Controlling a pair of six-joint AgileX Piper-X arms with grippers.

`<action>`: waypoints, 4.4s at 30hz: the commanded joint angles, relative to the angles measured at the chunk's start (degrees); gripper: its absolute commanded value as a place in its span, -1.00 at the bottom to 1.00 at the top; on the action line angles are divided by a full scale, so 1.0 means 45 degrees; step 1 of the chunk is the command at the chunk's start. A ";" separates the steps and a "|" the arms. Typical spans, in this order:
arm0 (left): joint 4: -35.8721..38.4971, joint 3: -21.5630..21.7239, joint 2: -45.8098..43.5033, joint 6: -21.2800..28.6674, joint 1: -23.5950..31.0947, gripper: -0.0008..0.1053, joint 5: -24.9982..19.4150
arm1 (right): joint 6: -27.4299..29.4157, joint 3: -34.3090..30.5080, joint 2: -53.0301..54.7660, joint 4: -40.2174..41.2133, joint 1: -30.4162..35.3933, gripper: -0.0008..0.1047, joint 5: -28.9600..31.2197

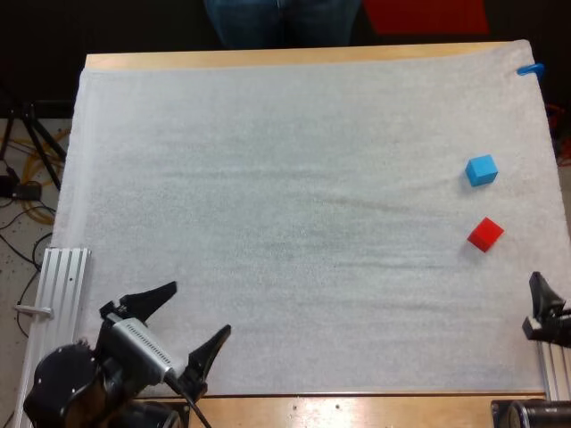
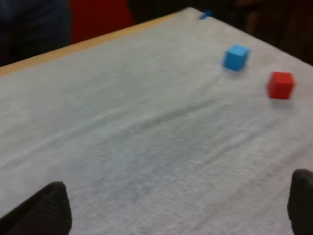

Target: Stack red cube on blue cube

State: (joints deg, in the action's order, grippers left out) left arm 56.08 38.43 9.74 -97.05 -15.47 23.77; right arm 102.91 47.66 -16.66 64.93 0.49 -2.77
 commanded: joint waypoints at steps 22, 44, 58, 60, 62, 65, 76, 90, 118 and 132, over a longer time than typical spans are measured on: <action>-0.2729 0.1054 0.3383 0.1175 -0.3125 0.65 -0.1030 | -0.0981 0.1916 -0.5648 0.1218 -0.0040 0.47 -0.0800; -0.3120 0.1054 0.3383 0.1175 -0.3125 0.65 -0.1254 | -0.1748 0.2617 -1.3928 -0.1516 -0.0040 0.47 -0.0496; -0.3120 0.1054 0.3383 0.1175 -0.3125 0.65 -0.1254 | -0.1694 0.3428 -1.7039 -0.2096 -0.0040 0.47 0.0245; -0.3120 0.1054 0.3383 0.1175 -0.3125 0.65 -0.1254 | -0.1694 0.3428 -1.7369 -0.2096 -0.0040 0.47 0.0353; -0.3120 0.1054 0.3383 0.1175 -0.3125 0.65 -0.1254 | -0.1694 0.3428 -1.7629 -0.2096 -0.0040 0.47 0.0352; -0.3120 0.1054 0.3383 0.1175 -0.3125 0.65 -0.1254 | -0.1602 0.3428 -1.8057 -0.2205 -0.0040 0.47 0.0352; -0.3120 0.1054 0.3383 0.1175 -0.3101 0.65 -0.1254 | -0.1113 0.3428 -1.8671 -0.1966 -0.0040 0.46 0.0201; -0.3120 0.1054 0.3383 0.1175 -0.3103 0.65 -0.1254 | -0.1113 0.3450 -1.8524 -0.1714 -0.0040 -0.35 0.0187; -0.3120 0.1054 0.3383 0.1175 -0.3103 0.65 -0.1254 | -0.0596 0.6527 -1.6873 -0.0958 -0.0040 -0.35 0.1142; -0.3120 0.1054 0.3383 0.1175 -0.3103 0.65 -0.1254 | -0.0629 0.9872 -2.0222 0.0225 -0.0040 -0.35 0.0836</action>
State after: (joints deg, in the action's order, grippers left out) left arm 43.02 42.78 25.08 -91.79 -29.33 18.69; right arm 99.76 91.77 -108.02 65.34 0.44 1.55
